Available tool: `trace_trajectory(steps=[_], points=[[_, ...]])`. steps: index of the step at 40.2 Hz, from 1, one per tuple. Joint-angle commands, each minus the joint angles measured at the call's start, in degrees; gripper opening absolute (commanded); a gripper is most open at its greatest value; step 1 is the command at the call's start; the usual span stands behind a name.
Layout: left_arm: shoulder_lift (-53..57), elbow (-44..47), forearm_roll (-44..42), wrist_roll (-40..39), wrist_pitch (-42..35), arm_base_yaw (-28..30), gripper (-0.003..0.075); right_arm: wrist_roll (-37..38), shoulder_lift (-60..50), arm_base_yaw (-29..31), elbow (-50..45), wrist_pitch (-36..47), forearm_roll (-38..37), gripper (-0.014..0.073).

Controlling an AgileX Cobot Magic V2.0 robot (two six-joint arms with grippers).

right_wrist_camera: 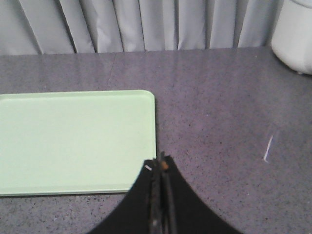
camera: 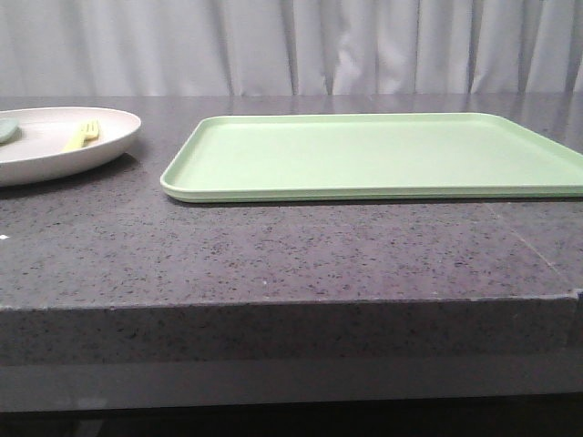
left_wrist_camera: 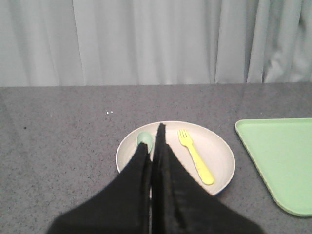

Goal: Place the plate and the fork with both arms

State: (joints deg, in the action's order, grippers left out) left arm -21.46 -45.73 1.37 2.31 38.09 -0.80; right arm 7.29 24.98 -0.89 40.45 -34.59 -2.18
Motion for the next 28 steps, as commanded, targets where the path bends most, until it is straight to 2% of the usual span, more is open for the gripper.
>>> trace_trajectory(steps=[1,18,20,23,26,28], points=[[-3.08,-1.78,0.54,-0.10,-4.21,0.16,-0.0018,-0.07,2.79,-0.03,1.93,3.91,-0.16,-0.0060],[-5.94,-1.78,0.42,-0.10,-5.30,0.16,-0.0018,-0.07,4.12,-0.03,1.93,3.91,-0.10,-0.0057],[-5.94,-1.78,-0.01,-0.10,-5.33,0.16,-0.0018,-0.07,4.12,0.01,1.87,3.85,-0.10,-0.0030],[-5.94,-1.78,-0.01,-0.10,-5.65,0.16,-0.0017,-0.07,4.12,0.01,1.82,3.99,-0.50,0.0067],[-5.94,-1.78,-0.01,-0.10,-6.05,0.16,0.0032,-0.07,4.12,0.01,1.82,3.99,-2.03,0.0285],[-5.94,-1.78,-1.01,-0.10,-6.18,0.16,0.0122,-0.07,4.12,0.01,1.82,3.99,-2.62,0.0433]])
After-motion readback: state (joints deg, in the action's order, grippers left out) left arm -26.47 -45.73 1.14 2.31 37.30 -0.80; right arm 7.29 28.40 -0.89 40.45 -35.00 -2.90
